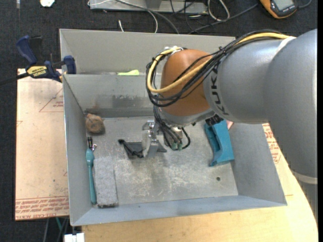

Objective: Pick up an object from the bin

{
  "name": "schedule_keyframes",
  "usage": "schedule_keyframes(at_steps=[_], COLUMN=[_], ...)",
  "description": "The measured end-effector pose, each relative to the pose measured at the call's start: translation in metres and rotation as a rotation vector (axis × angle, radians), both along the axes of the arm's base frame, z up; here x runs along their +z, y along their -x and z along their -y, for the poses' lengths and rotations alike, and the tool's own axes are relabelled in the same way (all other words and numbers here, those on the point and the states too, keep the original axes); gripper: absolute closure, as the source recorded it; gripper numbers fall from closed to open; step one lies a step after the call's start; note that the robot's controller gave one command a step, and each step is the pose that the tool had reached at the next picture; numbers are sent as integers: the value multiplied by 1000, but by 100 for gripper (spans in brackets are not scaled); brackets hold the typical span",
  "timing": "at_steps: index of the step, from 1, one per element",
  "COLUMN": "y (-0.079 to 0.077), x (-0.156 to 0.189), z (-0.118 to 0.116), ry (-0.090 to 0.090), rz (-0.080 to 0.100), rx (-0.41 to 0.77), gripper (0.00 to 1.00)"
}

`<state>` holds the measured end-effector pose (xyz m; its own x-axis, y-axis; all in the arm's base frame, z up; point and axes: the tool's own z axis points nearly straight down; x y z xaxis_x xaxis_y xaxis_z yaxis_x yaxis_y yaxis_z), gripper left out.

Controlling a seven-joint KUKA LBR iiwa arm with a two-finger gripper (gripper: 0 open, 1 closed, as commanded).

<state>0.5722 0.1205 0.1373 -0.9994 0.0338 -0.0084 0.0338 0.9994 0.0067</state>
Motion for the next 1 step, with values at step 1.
schedule_keyframes(at_steps=[1], y=[3], x=[76], z=[-2], ry=[1], rz=[-3], rx=[11], gripper=[100])
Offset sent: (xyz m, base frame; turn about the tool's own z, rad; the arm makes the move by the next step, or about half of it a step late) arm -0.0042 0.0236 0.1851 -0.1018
